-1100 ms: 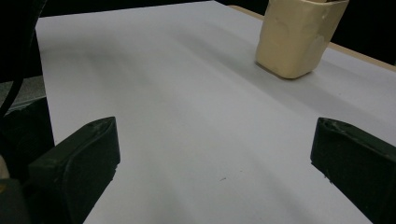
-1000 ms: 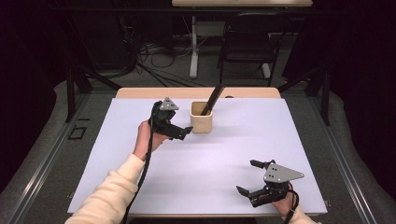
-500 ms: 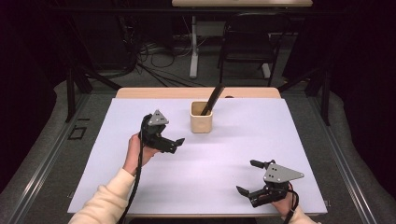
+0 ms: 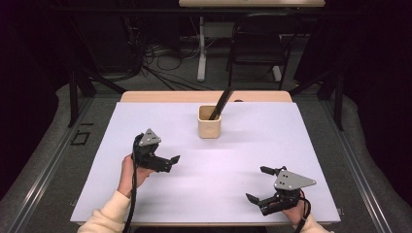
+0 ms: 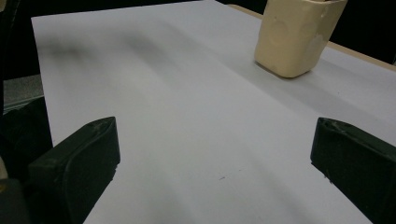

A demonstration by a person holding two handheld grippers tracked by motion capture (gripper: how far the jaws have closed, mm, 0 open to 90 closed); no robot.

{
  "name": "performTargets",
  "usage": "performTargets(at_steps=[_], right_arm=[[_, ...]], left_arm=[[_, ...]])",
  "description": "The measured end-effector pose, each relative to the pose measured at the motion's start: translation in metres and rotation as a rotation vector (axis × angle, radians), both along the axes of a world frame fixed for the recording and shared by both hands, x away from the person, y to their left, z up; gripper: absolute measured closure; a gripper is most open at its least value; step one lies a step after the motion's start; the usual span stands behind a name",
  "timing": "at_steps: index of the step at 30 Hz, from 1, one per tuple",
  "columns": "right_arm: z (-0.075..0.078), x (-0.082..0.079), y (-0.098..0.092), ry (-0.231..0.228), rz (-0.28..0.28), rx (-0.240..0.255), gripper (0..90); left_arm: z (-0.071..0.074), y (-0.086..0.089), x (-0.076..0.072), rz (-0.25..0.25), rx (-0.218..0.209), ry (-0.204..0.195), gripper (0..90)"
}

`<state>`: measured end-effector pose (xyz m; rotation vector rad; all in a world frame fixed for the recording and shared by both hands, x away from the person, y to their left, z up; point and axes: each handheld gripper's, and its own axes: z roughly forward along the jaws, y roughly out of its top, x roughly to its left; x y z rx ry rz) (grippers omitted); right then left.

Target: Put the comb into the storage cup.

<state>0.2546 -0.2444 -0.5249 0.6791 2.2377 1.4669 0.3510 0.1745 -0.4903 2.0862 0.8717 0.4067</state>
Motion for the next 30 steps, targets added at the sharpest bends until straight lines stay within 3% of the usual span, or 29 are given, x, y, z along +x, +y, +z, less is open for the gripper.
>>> performTargets(at_steps=[21,30], right_arm=[[0.001,-0.001,-0.001,-0.007,0.002,-0.001,1.1],[0.001,-0.002,-0.001,-0.006,0.004,-0.001,1.1]], left_arm=[[-0.023,0.018,-0.04,0.018,0.012,-0.011,0.0],[-0.027,0.03,-0.052,0.022,-0.013,-0.03,0.0]])
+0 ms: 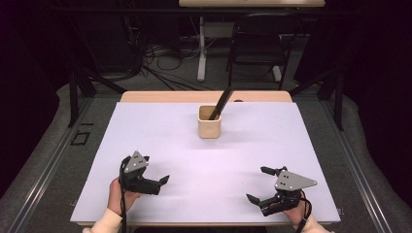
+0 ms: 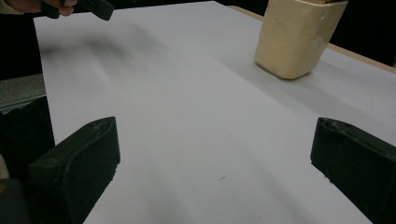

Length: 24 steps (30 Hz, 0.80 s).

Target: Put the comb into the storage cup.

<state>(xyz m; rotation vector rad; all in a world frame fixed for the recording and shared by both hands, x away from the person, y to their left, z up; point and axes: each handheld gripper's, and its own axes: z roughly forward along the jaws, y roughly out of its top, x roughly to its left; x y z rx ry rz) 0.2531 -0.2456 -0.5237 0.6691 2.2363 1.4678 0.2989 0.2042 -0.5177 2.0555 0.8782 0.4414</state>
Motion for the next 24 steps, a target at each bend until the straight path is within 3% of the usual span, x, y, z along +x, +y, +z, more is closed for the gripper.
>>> performTargets(at_steps=[10,18,24], right_arm=[[0.0,0.0,0.0,-0.002,0.0,0.001,1.1],[0.0,0.0,0.0,0.001,0.0,0.0,1.1],[0.0,0.0,0.0,0.0,0.002,0.0,1.1]], left_arm=[[-0.004,0.013,-0.014,0.01,-0.011,-0.005,0.0],[-0.005,0.024,-0.023,0.047,-0.02,-0.022,0.0],[-0.008,0.035,-0.034,0.079,-0.056,-0.066,0.0]])
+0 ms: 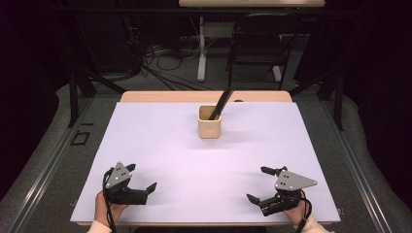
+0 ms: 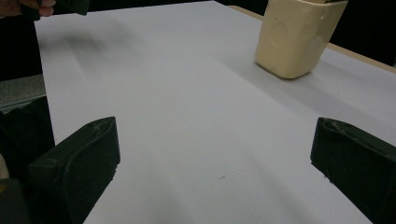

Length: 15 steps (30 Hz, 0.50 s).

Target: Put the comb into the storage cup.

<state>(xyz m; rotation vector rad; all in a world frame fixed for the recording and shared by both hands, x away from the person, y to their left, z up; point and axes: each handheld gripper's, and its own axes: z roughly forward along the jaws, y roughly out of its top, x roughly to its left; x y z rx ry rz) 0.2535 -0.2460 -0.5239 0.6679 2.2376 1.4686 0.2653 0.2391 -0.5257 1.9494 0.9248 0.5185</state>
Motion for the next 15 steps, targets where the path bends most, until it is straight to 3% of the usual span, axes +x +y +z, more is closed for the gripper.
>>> performTargets(at_steps=[7,15], right_arm=[[0.0,0.0,0.0,0.002,-0.001,0.003,1.1],[0.0,0.0,0.0,0.002,-0.002,0.004,1.1]], left_arm=[[-0.001,0.01,-0.011,0.019,-0.013,-0.043,0.0],[-0.005,0.014,-0.021,0.016,-0.012,-0.04,0.0]])
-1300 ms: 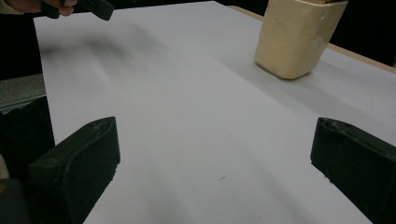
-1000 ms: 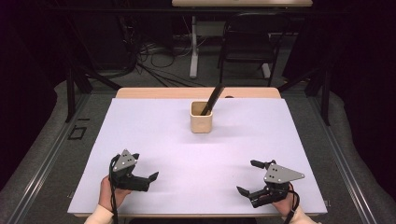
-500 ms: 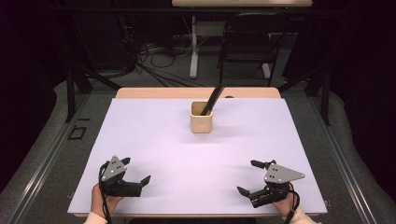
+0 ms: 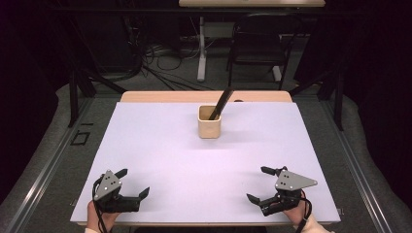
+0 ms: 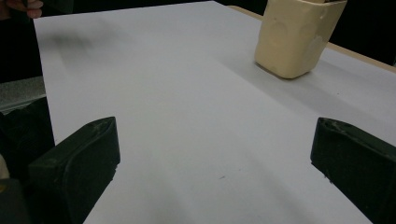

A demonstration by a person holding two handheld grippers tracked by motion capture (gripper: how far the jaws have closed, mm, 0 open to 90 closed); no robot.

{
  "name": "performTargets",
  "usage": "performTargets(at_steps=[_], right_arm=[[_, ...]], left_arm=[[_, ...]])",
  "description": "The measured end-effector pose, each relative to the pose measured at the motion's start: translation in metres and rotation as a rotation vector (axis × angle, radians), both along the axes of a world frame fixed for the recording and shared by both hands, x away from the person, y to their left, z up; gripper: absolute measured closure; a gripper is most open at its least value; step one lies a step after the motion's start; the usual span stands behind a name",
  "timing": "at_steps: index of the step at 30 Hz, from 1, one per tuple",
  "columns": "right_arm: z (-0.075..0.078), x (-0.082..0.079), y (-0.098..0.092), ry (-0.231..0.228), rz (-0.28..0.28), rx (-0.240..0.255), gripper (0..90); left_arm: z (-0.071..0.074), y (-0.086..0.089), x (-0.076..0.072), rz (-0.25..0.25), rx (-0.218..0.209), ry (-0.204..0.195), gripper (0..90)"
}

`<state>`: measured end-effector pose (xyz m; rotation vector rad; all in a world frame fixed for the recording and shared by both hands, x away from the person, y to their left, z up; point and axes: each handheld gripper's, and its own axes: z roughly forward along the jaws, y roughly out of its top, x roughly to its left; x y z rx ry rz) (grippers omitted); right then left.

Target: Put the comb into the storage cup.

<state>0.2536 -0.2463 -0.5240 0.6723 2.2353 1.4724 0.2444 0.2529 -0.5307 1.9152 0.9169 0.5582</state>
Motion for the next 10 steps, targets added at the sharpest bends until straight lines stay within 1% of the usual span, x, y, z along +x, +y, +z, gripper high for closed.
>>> performTargets(at_steps=[5,8,10], right_arm=[[-0.0001,0.0003,0.0,0.002,0.001,-0.001,1.0],[-0.0004,0.0003,0.0005,0.003,0.004,-0.001,1.0],[-0.0009,0.0006,0.0011,0.005,0.003,-0.002,1.0]], left_arm=[[-0.002,-0.0005,-0.0038,-0.008,0.015,0.01,0.0],[-0.0012,0.0001,-0.0024,-0.003,0.017,0.002,0.0],[-0.0013,0.0012,-0.0011,0.001,0.017,0.01,0.0]])
